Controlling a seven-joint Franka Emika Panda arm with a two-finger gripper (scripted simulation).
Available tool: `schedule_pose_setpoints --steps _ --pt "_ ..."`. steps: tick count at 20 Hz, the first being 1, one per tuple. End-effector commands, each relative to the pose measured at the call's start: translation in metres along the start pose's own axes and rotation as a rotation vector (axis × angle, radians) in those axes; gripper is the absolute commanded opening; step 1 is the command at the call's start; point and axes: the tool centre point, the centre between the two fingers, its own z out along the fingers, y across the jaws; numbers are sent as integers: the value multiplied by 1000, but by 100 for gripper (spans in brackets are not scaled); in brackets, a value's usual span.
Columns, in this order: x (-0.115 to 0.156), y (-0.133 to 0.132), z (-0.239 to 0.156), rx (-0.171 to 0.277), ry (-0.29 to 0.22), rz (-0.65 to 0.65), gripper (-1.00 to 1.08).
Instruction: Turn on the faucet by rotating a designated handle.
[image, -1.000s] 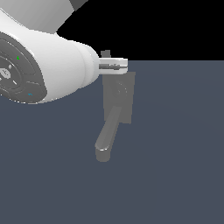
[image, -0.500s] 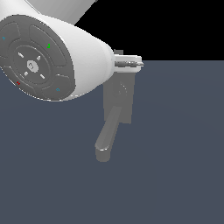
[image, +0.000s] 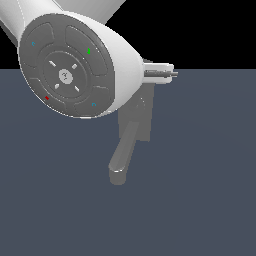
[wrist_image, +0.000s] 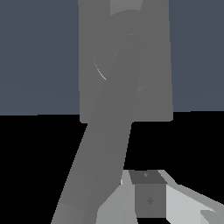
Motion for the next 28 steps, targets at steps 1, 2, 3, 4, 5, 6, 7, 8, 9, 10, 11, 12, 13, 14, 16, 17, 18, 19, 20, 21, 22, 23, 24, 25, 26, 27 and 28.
schedule_pose_setpoints --steps 1,2,3,4,5,6,7,8,9,10,11,12,13,14,16,17,18,19,20,21,22,23,24,25,26,27,28 --pt "0 -15 3 11 -5 2 -100" --pt "0 -19 3 12 -7 3 -100" --pt "0 -23 3 13 -10 3 -100" --pt "-1 -27 4 13 -12 3 -100" --pt "-1 -31 4 14 -14 4 -100" --pt "-1 -35 4 15 -17 4 -100" --pt "-1 -39 5 15 -19 4 -100" --pt "-1 -43 5 16 -21 5 -100" --pt "-1 -47 5 17 -24 5 -100" --pt "-1 -51 6 18 -26 5 -100" --pt "-2 -55 6 18 -28 6 -100" --pt "-2 -59 6 19 -30 6 -100" --pt "-2 -63 7 20 -33 6 -100" --pt "-2 -67 7 20 -35 7 -100" --pt "-2 -71 7 21 -37 7 -100" --pt "8 -68 -1 36 -36 36 -100" --pt "10 -70 -1 36 -36 35 -100" --pt "12 -72 0 35 -36 33 -100" --pt "14 -75 0 34 -36 32 -100" --pt "15 -77 1 34 -36 31 -100" --pt "17 -79 1 33 -36 29 -100" --pt "19 -82 1 32 -36 28 -100" --pt "21 -84 2 31 -36 27 -100" --pt "23 -86 2 31 -36 25 -100" --pt "24 -89 3 30 -36 24 -100" --pt "26 -91 3 29 -36 23 -100" --pt "28 -93 4 29 -36 22 -100"
